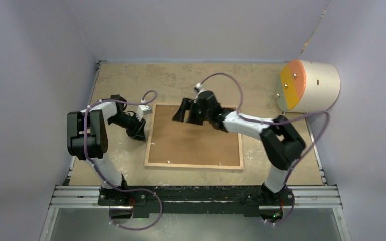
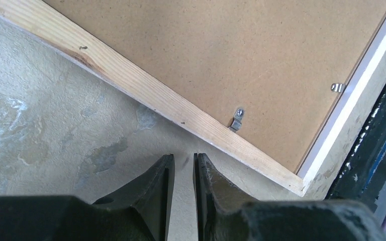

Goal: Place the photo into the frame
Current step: Adjust the photo frame at the center of the board.

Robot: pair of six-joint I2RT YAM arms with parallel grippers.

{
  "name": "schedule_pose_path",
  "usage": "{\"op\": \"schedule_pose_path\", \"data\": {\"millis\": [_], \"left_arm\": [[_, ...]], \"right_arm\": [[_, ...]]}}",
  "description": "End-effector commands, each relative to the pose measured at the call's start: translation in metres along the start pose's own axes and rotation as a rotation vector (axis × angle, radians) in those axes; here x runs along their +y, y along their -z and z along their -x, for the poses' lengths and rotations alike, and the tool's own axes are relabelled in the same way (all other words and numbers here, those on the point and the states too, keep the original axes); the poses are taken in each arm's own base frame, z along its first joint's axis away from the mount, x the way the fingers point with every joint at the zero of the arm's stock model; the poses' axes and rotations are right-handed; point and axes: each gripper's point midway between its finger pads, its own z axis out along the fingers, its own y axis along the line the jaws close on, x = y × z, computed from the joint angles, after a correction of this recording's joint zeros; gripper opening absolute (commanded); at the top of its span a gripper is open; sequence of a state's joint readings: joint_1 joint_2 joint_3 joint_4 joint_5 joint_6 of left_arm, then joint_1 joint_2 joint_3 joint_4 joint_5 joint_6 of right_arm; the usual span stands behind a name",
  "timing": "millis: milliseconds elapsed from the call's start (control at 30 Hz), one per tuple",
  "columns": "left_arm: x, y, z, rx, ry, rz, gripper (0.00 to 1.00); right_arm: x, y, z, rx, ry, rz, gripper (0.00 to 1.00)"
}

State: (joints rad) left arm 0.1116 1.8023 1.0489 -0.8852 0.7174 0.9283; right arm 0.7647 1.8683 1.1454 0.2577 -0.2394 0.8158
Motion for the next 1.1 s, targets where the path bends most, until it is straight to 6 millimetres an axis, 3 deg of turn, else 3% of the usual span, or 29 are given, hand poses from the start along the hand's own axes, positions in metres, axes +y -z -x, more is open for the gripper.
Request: {"op": "schedule_pose_path", "data": {"millis": [0,67,167,267,400,633,767,967,1067], "left_arm": [[0.000,0.003,-0.008,0.018,-0.074,0.012,0.25],[-0.003,0.002,-0.012,0.028,-0.087,0.004,0.25],[-0.007,-0.001,-0.019,0.054,-0.102,-0.001,0.25],[-0.011,-0.003,-0.026,0.077,-0.117,-0.007,0.25],[-0.015,-0.007,-0.037,0.116,-0.135,0.004,0.25],[-0.026,-0.013,-0.044,0.154,-0.173,-0.011,0.25],[-0.035,-0.020,-0.043,0.166,-0.182,-0.039,0.25],[-0.061,-0.039,-0.026,0.181,-0.245,-0.106,0.26],[-0.081,-0.048,-0.016,0.193,-0.290,-0.154,0.34]], "right_arm": [[-0.076,0.095,0.058,-0.235,-0.093,-0.330,0.85],[-0.132,0.134,0.060,-0.299,-0.137,-0.514,0.86],[-0.177,0.172,0.061,-0.357,-0.164,-0.665,0.88],[-0.208,0.186,0.058,-0.368,-0.205,-0.744,0.89],[-0.231,0.183,0.052,-0.347,-0.244,-0.782,0.89],[-0.232,0.156,0.056,-0.293,-0.263,-0.720,0.89],[-0.226,0.134,0.075,-0.295,-0.241,-0.652,0.89],[-0.185,0.069,0.117,-0.223,-0.188,-0.440,0.89],[-0.163,0.025,0.134,-0.154,-0.110,-0.379,0.90]]}}
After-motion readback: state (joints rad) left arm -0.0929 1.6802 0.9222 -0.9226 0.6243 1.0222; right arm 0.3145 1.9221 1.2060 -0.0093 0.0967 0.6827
